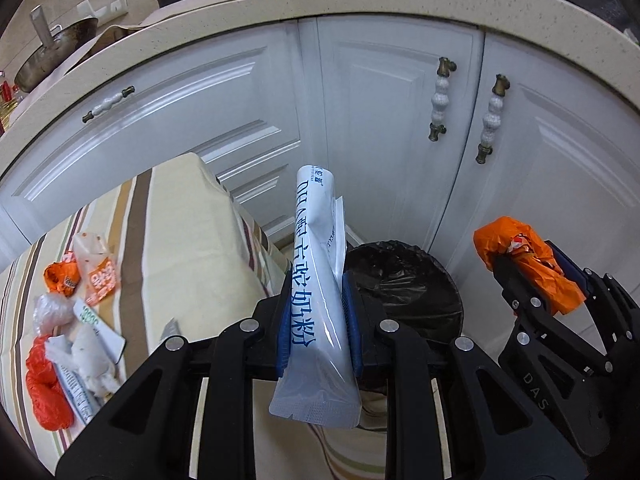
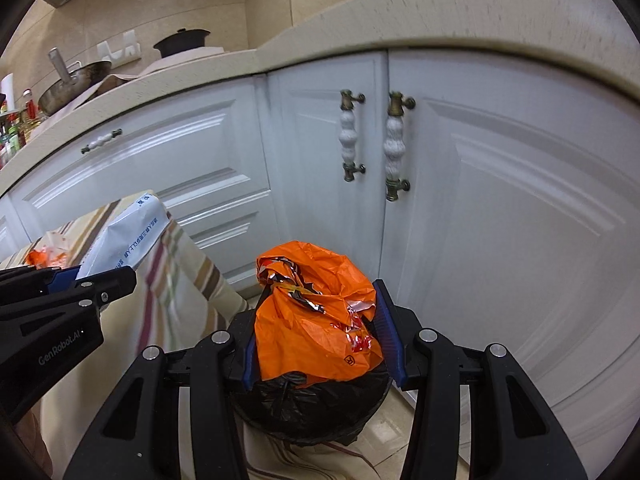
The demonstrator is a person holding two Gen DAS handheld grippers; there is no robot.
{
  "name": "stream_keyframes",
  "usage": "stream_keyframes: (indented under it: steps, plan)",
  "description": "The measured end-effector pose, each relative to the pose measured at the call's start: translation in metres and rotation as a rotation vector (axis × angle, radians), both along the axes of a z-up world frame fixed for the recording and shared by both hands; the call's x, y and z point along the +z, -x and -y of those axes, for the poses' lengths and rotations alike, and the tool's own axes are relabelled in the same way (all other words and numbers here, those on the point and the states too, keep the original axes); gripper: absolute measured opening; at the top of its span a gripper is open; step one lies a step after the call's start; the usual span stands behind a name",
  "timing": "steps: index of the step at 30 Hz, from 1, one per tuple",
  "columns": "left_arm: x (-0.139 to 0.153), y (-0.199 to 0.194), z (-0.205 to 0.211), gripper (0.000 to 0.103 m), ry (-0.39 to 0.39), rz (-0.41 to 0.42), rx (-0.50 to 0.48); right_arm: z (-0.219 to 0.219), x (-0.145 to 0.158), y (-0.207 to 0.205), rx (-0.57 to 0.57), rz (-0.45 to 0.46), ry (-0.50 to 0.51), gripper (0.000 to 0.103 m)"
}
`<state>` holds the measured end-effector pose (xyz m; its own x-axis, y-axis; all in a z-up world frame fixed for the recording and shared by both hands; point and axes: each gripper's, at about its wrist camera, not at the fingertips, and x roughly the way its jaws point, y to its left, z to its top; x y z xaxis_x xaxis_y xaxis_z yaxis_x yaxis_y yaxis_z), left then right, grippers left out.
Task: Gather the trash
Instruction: 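Carry both items over the black trash bin and open both tools, then move both open tools back over the table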
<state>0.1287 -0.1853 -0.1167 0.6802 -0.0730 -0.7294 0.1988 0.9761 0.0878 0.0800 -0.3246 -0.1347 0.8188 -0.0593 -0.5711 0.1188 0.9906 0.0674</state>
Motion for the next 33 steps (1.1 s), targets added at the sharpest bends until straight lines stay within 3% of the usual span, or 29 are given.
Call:
stream_keyframes:
  steps: [7,9,10,14,22,33]
  plan:
    - [-0.016,-0.026,0.02,0.026,-0.032,-0.021,0.002,0.011,-0.015,-0.025,0.004,-0.02,-0.014,0.048]
    - [-0.019,-0.034,0.022,0.051,-0.015,-0.046,0.002,0.013,-0.02,-0.032,0.004,-0.027,-0.013,0.053]
    - [-0.019,-0.036,0.022,0.052,-0.002,-0.041,0.009,0.014,-0.022,-0.035,0.0,-0.029,-0.014,0.056]
    - [-0.018,-0.039,0.027,0.055,-0.034,-0.007,0.003,0.017,-0.025,-0.038,-0.013,-0.029,-0.019,0.061]
    - [-0.007,-0.033,0.01,0.058,-0.012,0.006,0.033,0.018,-0.02,-0.032,-0.022,-0.03,-0.016,0.063]
    - [0.032,0.01,-0.048,0.058,0.03,0.059,0.092,-0.011,0.013,0.003,0.003,-0.001,-0.009,0.063]
